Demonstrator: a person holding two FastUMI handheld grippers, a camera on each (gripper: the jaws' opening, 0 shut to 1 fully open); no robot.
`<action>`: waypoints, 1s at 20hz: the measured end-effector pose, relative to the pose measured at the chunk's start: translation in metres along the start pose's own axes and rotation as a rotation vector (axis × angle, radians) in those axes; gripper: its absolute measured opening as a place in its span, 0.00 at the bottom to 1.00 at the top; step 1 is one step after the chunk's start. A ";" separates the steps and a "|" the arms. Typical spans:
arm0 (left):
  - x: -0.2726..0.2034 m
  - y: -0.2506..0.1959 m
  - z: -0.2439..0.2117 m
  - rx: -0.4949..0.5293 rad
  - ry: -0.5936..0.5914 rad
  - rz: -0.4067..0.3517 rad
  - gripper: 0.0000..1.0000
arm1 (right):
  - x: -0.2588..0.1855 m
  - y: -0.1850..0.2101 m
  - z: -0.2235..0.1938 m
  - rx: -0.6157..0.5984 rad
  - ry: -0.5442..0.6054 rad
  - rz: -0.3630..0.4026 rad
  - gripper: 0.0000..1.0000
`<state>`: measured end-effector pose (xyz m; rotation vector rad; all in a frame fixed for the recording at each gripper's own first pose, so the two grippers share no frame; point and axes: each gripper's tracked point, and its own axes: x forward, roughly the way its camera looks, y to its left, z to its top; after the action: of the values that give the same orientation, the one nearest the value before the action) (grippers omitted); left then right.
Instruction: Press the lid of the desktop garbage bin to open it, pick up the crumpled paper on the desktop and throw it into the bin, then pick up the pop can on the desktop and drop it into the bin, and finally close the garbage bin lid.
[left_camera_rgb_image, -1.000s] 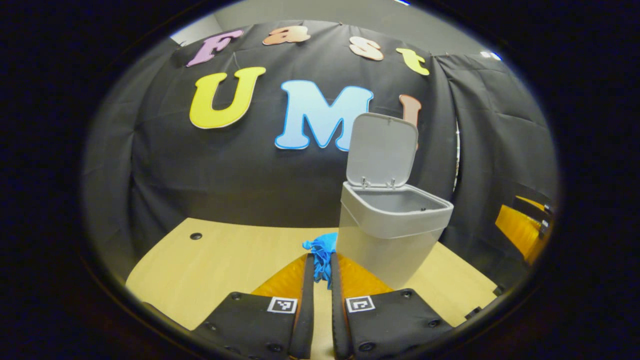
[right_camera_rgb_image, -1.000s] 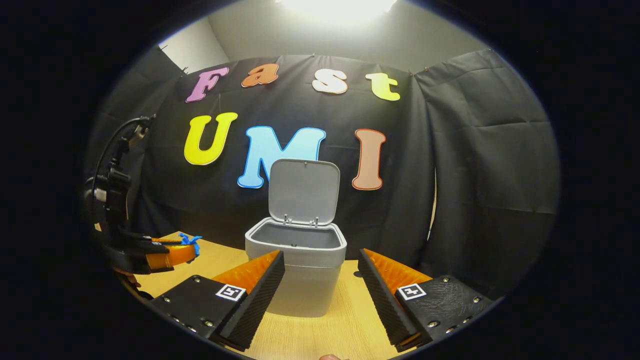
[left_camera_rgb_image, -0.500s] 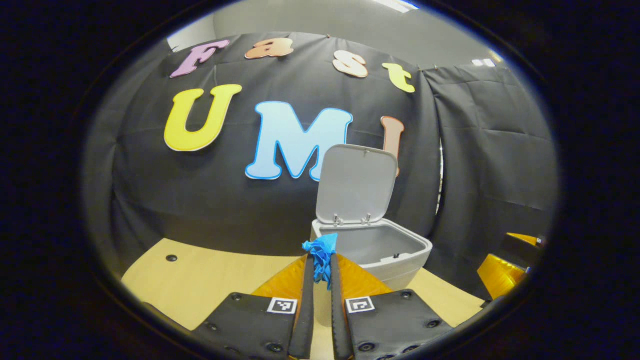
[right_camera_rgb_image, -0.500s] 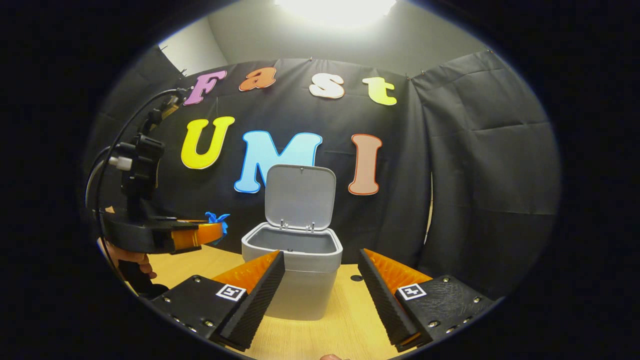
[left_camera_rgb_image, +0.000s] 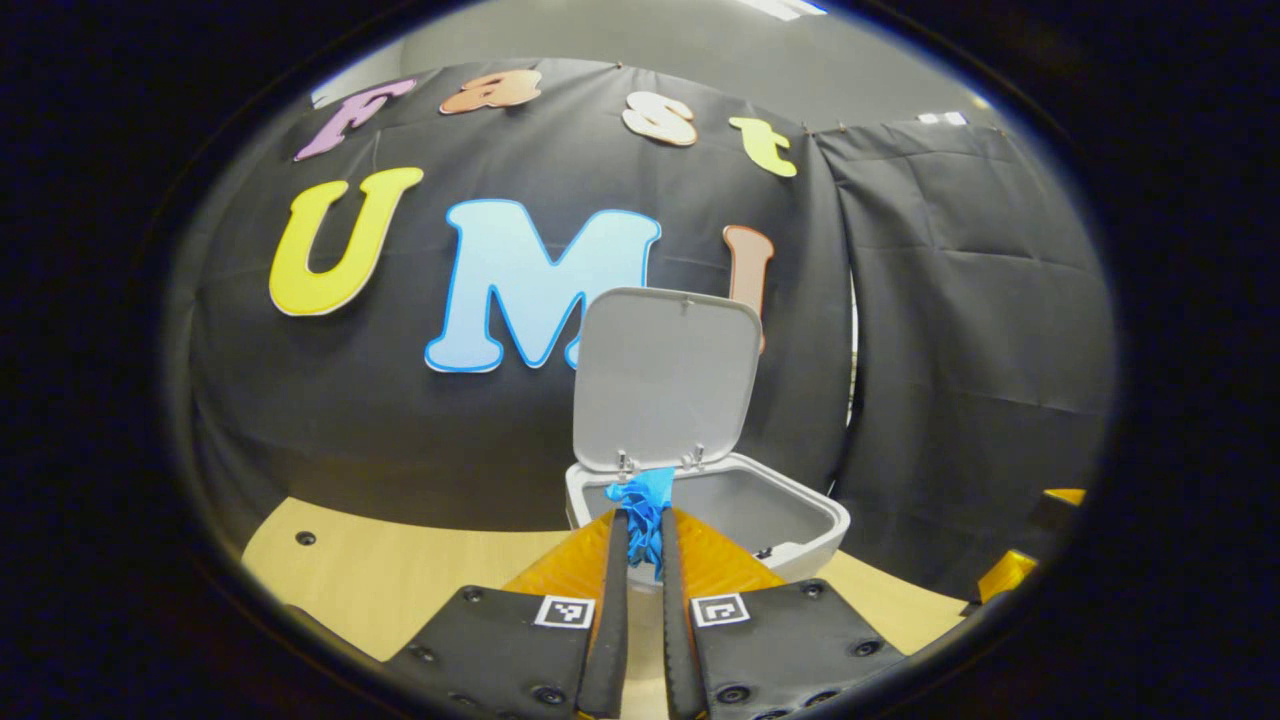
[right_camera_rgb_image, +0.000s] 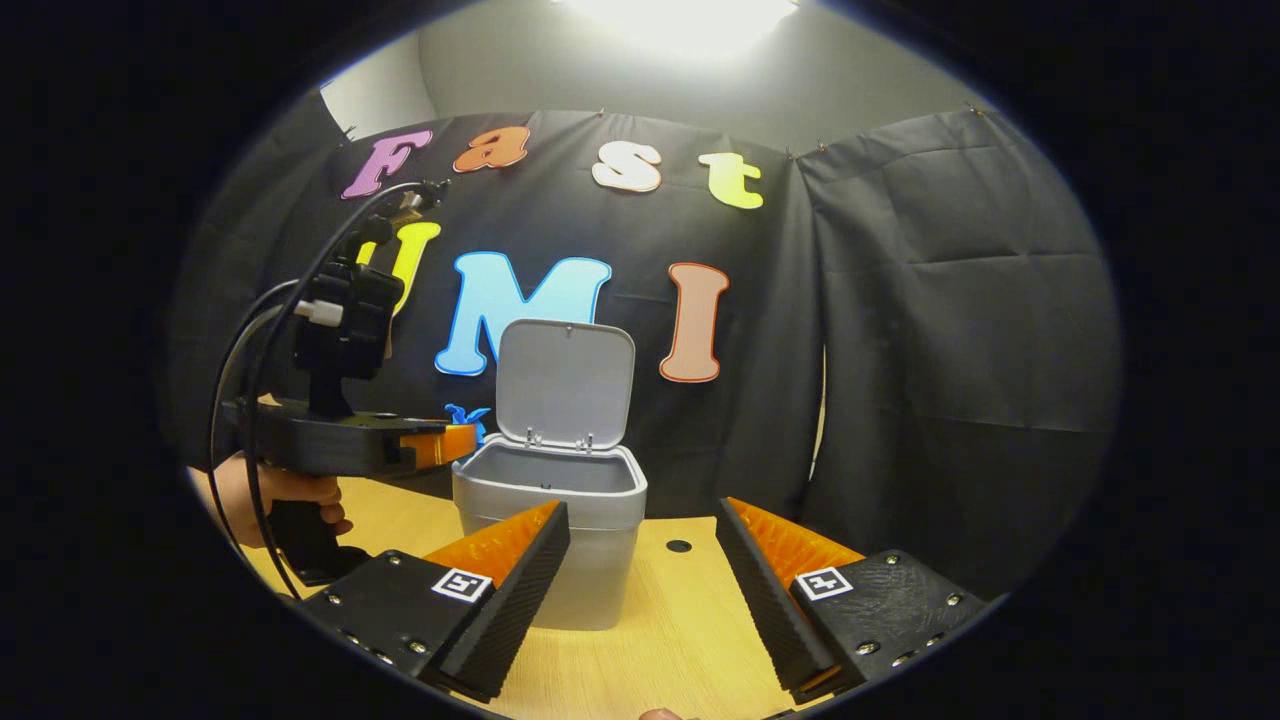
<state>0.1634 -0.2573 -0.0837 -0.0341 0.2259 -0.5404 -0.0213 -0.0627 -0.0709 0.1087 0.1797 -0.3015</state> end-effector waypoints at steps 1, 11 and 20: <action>0.005 0.002 -0.003 0.007 0.004 0.009 0.23 | -0.001 -0.002 -0.001 0.001 0.007 -0.006 0.95; 0.029 -0.003 -0.026 -0.011 0.058 0.025 0.37 | -0.011 -0.021 -0.009 0.005 0.031 -0.022 0.95; 0.000 0.001 -0.013 -0.009 0.019 0.074 0.85 | -0.012 -0.009 -0.001 -0.002 -0.011 0.098 0.94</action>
<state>0.1609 -0.2564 -0.0969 -0.0294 0.2474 -0.4658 -0.0357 -0.0680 -0.0705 0.1139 0.1629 -0.2040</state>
